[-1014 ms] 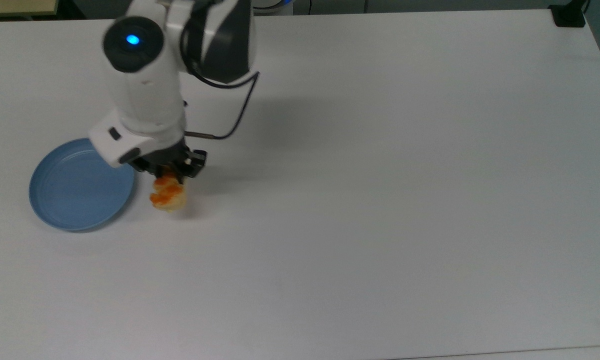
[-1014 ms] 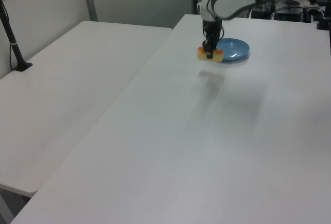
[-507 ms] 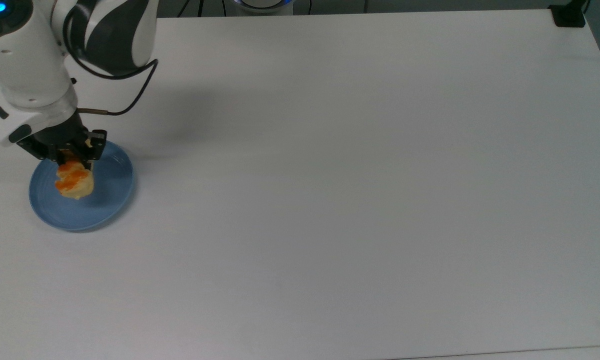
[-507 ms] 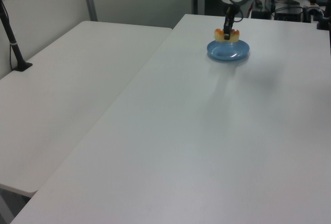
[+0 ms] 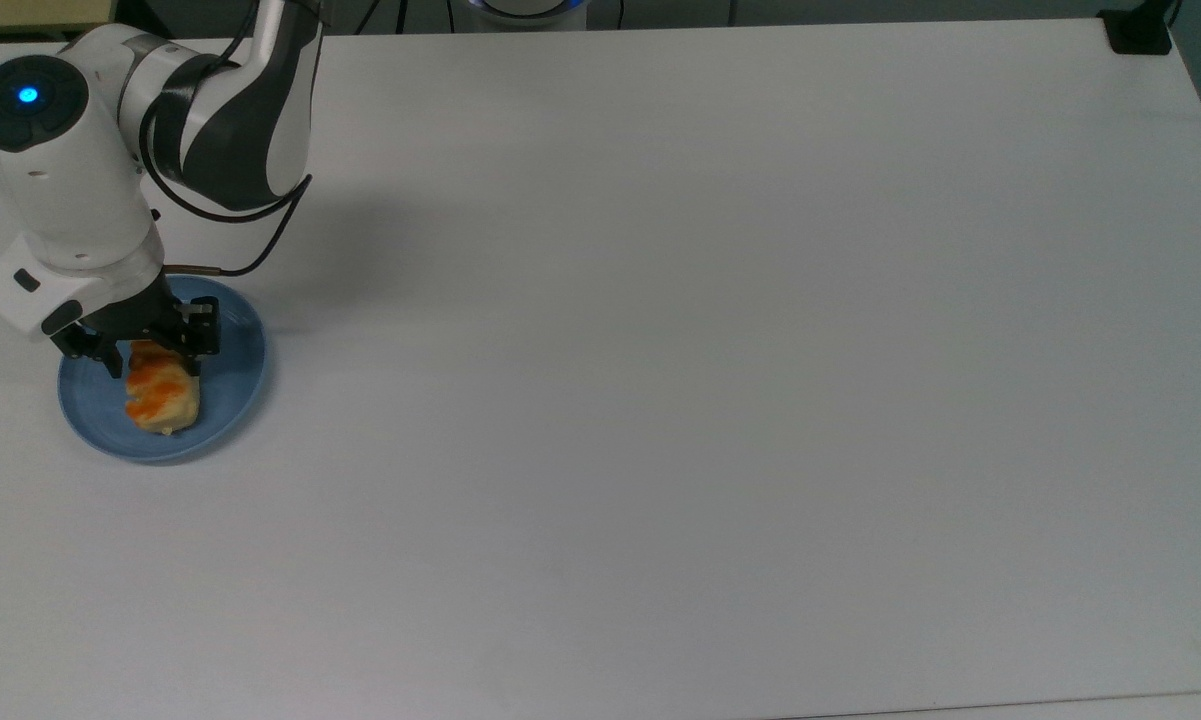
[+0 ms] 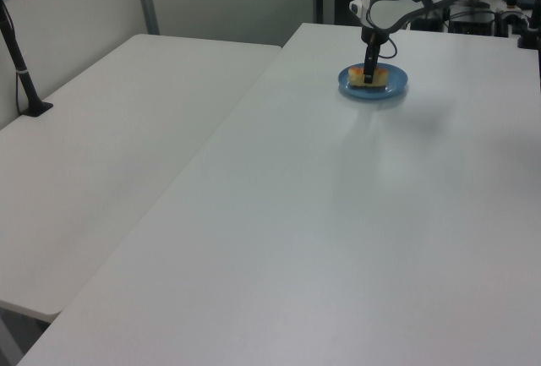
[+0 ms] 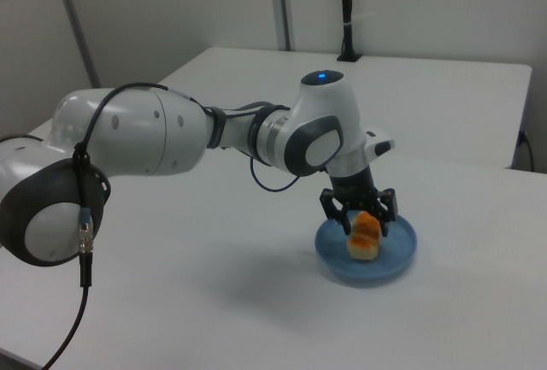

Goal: Put the bread onto the plate

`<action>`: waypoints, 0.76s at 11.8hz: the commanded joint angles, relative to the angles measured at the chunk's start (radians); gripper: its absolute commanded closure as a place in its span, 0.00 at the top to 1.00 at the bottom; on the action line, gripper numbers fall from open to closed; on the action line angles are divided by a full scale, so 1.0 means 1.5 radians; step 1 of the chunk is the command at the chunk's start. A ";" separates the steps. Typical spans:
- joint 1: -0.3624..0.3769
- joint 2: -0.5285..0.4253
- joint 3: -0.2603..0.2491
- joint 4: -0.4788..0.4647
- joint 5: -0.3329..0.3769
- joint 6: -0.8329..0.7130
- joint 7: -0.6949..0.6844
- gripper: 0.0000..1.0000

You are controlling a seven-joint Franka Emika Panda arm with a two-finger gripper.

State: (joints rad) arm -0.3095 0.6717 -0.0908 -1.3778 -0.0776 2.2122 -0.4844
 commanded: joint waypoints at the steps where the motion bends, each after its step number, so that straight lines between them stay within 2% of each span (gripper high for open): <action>1: -0.002 -0.060 0.008 -0.011 0.004 -0.004 -0.003 1.00; 3: 0.025 -0.128 0.027 -0.010 0.005 -0.095 0.037 1.00; 4: 0.049 -0.166 0.043 -0.010 0.004 -0.138 0.099 1.00; 7: 0.156 -0.261 0.045 -0.013 0.004 -0.282 0.261 1.00; 9: 0.215 -0.328 0.038 -0.052 0.004 -0.326 0.336 1.00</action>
State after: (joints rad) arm -0.0760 0.3037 -0.0098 -1.3528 -0.0747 1.7710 -0.1022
